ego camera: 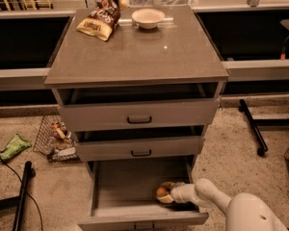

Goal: Pick orange from bottom drawer and place on counter

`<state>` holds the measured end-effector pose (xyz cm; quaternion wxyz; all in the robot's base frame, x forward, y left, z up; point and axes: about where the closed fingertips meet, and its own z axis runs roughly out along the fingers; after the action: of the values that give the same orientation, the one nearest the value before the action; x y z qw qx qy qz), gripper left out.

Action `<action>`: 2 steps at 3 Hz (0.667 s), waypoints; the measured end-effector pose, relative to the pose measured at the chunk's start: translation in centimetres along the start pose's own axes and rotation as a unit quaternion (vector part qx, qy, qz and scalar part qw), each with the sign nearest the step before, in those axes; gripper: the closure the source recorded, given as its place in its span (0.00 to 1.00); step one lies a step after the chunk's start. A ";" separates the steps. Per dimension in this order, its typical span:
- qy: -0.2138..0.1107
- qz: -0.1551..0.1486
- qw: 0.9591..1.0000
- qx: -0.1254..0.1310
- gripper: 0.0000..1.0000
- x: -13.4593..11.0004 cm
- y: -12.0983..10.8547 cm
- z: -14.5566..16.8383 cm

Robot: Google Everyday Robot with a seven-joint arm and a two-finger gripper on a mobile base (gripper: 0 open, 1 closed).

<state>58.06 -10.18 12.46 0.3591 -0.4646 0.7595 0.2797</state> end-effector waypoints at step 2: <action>-0.090 -0.096 0.991 -0.012 1.00 -7.2 1.7 -6.3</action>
Offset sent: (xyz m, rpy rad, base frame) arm -0.0251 -0.0160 0.1786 0.2085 -0.3894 0.2145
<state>56.95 -10.60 22.12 0.4457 -0.5124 0.6727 0.2938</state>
